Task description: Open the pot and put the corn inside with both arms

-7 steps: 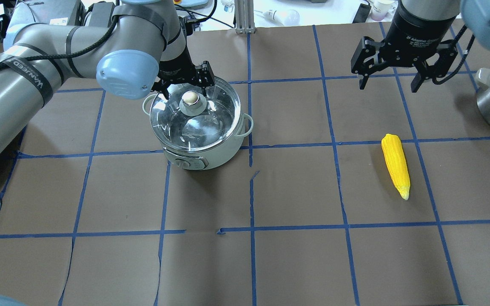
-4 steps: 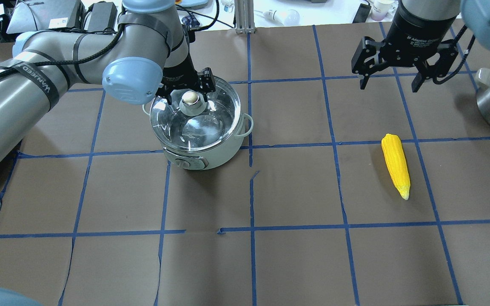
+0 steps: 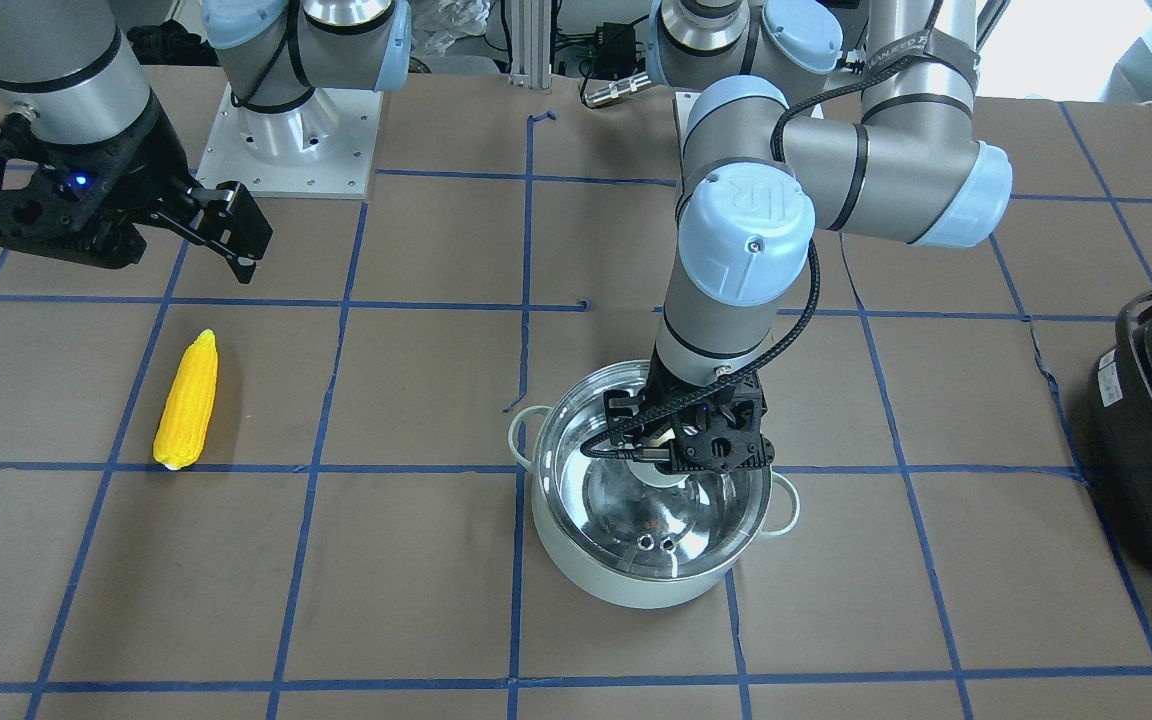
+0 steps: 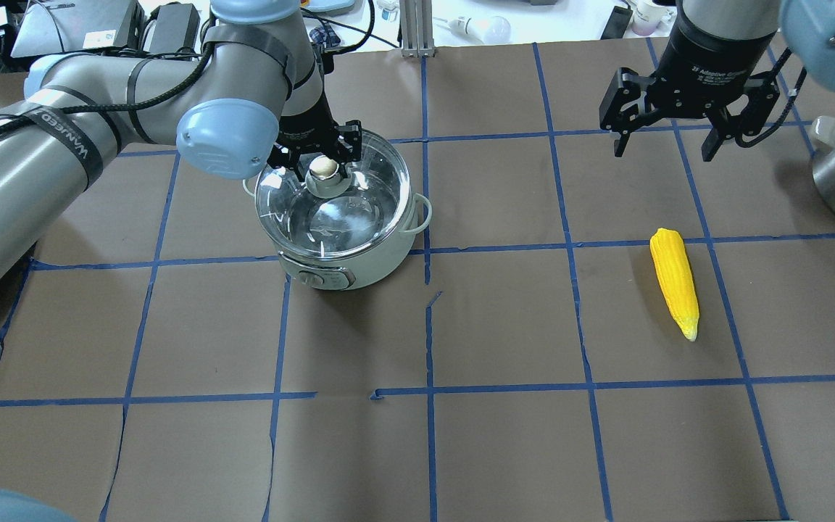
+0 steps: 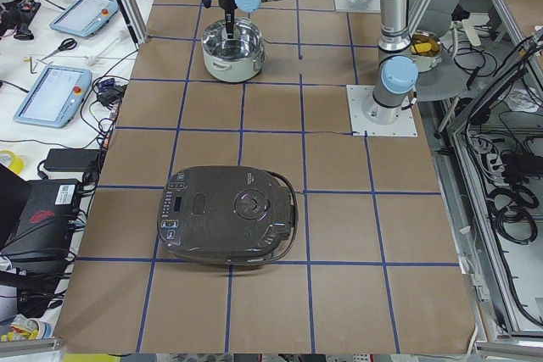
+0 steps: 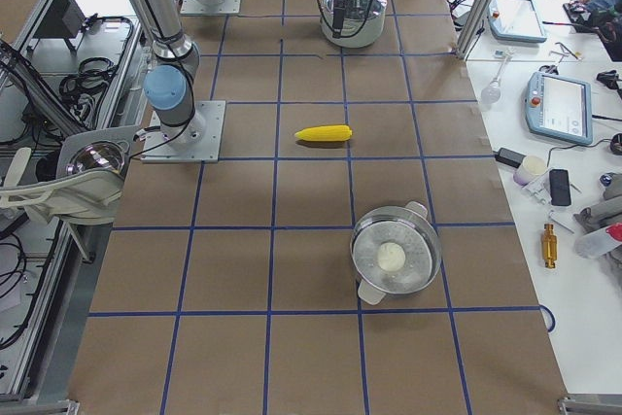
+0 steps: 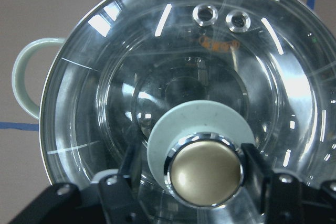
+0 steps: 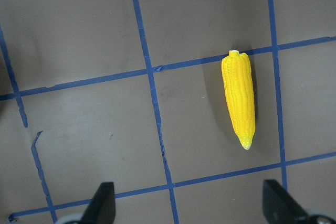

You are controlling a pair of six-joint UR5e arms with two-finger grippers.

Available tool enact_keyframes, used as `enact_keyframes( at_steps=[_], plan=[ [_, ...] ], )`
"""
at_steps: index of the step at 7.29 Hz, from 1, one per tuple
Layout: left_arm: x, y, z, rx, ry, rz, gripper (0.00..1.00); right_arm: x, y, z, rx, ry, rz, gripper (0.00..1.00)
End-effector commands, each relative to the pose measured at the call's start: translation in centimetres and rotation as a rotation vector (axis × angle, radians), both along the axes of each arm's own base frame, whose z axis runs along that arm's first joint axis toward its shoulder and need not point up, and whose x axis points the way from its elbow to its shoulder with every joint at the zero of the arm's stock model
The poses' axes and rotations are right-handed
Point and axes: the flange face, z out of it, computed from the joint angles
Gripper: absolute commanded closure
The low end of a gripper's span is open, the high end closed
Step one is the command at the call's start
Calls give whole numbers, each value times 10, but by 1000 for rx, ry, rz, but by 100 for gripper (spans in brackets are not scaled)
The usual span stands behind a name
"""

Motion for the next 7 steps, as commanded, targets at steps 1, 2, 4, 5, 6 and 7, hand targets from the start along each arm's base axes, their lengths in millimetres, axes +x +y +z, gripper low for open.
enact_keyframes(
  at_steps=[1,2,4,5,6,7],
  plan=[
    [-4,-2,0,-18,18,-5,35,-1,-1,-2,5,1,-1,0],
    [-5,-2,-2,-19,18,-8,56,-1,-2,-4,6,2,2,0],
    [-5,-2,1,-25,20,-12,80,-5,-1,-7,22,5,-5,0],
    [-5,-2,7,-33,22,-13,84,-4,-2,-7,17,1,-6,0],
    [-6,4,41,-75,55,-14,84,-3,-2,-8,18,1,-3,0],
    [0,8,76,-77,62,-31,84,-3,-2,-8,15,-4,-3,0]
  ],
)
